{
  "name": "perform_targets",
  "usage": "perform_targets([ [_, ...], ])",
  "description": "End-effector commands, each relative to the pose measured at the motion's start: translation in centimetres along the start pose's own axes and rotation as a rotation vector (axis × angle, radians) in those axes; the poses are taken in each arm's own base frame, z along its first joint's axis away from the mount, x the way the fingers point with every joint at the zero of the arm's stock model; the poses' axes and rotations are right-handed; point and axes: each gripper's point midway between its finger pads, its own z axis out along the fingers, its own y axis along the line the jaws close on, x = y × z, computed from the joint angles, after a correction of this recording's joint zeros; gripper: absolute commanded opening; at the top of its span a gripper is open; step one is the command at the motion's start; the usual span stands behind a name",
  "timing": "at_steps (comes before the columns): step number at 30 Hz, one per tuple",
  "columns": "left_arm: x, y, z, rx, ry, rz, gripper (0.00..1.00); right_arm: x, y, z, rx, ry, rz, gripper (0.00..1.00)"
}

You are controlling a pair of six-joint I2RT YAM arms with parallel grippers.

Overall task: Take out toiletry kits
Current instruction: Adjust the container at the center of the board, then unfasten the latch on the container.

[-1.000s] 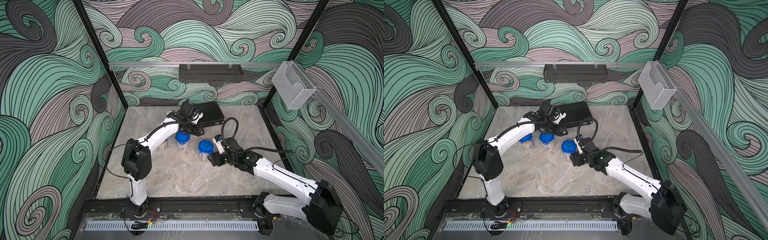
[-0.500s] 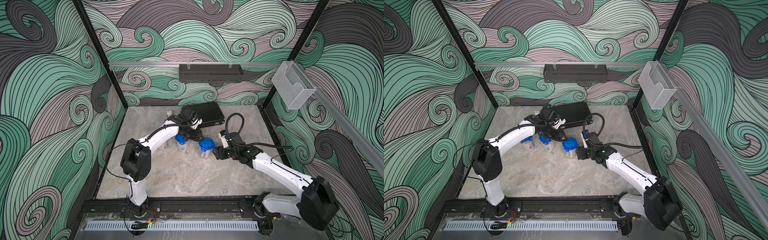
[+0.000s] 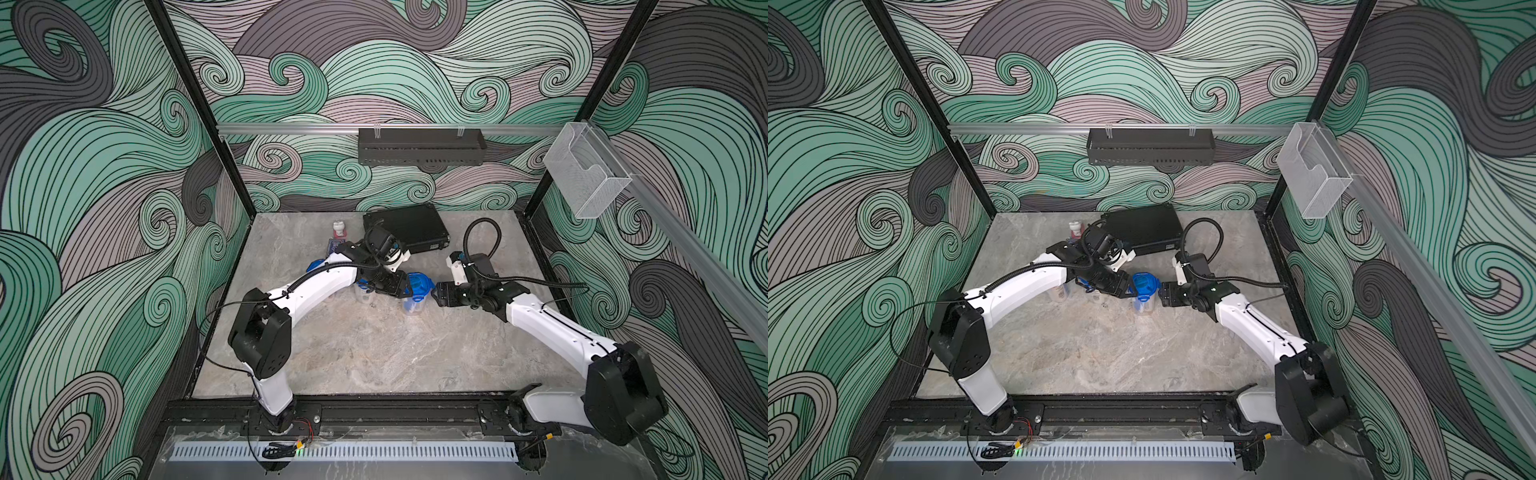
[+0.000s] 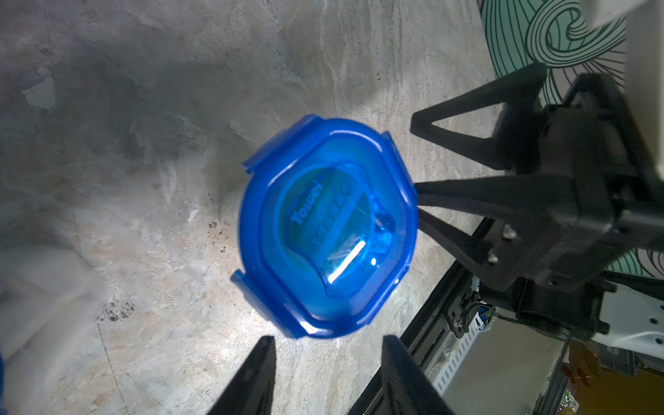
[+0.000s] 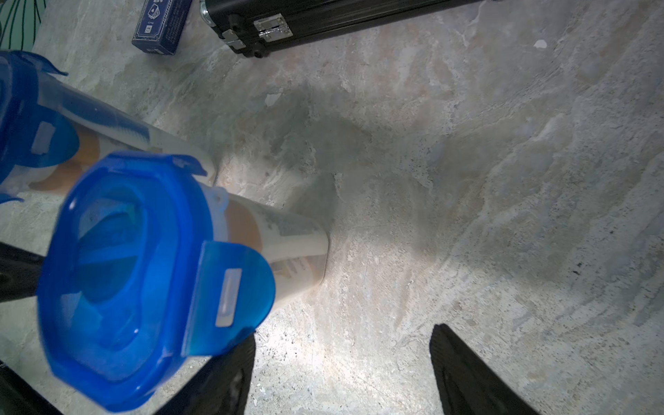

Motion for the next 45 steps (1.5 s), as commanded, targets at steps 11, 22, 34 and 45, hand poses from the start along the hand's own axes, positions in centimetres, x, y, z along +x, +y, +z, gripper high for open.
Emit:
perform_targets([
  [11,-1.9,-1.2,-7.0,-0.071,-0.14,0.108,0.49,1.0,0.2,-1.2,-0.065,-0.037,0.014,0.81],
  [22,-6.7,-7.2,-2.2,0.36,-0.099,0.052,0.05,2.6,-0.6,-1.8,-0.06,-0.047,0.031,0.82],
  [34,-6.4,-4.2,2.4,0.352,-0.026,-0.127,0.0,2.9,-0.5,-1.4,-0.072,-0.035,0.038,0.82],
  [45,-4.6,-2.8,4.3,0.349,0.011,-0.198,0.0,2.7,-0.4,-1.5,-0.076,-0.037,0.041,0.82],
])
